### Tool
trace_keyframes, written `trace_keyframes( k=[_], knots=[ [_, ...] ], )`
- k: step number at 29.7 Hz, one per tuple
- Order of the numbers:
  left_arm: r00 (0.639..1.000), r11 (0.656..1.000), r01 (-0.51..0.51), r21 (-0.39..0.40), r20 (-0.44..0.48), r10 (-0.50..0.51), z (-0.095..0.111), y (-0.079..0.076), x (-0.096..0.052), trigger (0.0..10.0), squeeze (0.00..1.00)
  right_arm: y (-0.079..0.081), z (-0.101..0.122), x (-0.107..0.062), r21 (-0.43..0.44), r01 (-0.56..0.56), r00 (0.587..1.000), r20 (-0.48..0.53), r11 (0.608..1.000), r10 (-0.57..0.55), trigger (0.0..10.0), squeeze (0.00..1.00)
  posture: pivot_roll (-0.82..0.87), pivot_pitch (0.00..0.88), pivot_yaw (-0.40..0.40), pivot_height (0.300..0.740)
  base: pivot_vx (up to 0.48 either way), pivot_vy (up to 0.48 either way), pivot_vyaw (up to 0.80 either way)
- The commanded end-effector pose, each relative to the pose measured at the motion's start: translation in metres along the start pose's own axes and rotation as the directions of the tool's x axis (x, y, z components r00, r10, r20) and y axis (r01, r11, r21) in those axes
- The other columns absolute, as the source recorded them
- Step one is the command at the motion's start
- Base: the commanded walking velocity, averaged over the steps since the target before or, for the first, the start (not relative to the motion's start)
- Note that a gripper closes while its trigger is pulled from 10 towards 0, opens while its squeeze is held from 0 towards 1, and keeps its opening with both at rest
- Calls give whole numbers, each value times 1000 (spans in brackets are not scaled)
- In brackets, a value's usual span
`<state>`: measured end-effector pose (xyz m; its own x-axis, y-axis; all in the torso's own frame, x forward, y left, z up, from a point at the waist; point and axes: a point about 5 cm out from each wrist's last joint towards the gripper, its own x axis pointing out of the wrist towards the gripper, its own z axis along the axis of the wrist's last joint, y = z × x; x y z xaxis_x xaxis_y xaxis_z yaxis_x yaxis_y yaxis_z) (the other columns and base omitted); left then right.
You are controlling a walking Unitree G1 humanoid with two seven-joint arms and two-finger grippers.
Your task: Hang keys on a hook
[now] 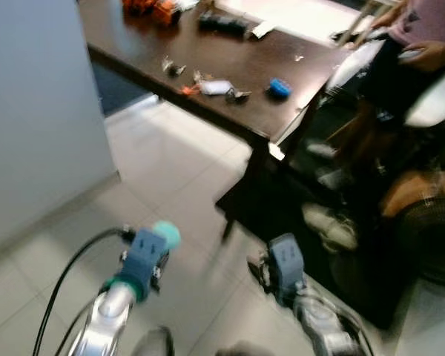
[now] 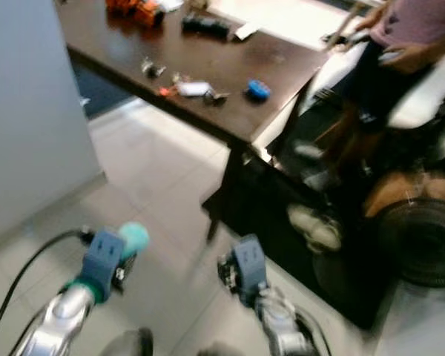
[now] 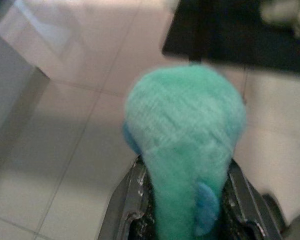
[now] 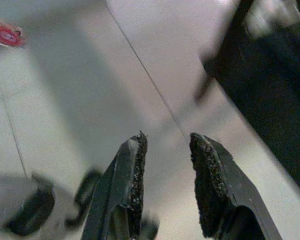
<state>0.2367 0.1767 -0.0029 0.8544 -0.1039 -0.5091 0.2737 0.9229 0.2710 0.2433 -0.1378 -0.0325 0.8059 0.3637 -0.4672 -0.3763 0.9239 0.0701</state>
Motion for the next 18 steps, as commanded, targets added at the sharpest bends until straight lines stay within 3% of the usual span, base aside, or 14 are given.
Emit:
trace_keyframes(
  k=[1, 3, 5, 8, 18],
  knots=[
    [990, 1000, 14, -19, -141, -17, -37, -10, -5, 10000, 0, 2, -36, -13, 23, 24, 984, -177, 999, -19, 10000, 0, 35, 108, -74, 740, 0, 0, 0],
    [990, 1000, 14, -19, -141, -17, -37, -10, -5, 10000, 0, 2, -36, -13, 23, 24, 984, -177, 999, -19, 10000, 0, 35, 108, -74, 740, 0, 0, 0],
    [967, 999, 26, -25, -251, -32, -64, -18, -11, 10000, 0, 10, -51, -18, 9, -7, 967, -255, 1000, 9, 10000, 0, 37, 111, -74, 740, 0, 0, 0],
    [951, 999, 39, 7, -306, -35, -77, -21, -13, 10000, 0, 16, -53, -18, 2, -38, 963, -266, 999, 37, 10000, 0, 37, 111, -74, 740, 0, 0, 0],
    [955, 1000, 30, 3, -294, -28, -86, -23, -14, 10000, 0, 15, -51, -16, -18, -35, 967, -254, 999, 30, 10000, 0, 47, 111, -79, 740, 0, 0, 0]
  ],
)
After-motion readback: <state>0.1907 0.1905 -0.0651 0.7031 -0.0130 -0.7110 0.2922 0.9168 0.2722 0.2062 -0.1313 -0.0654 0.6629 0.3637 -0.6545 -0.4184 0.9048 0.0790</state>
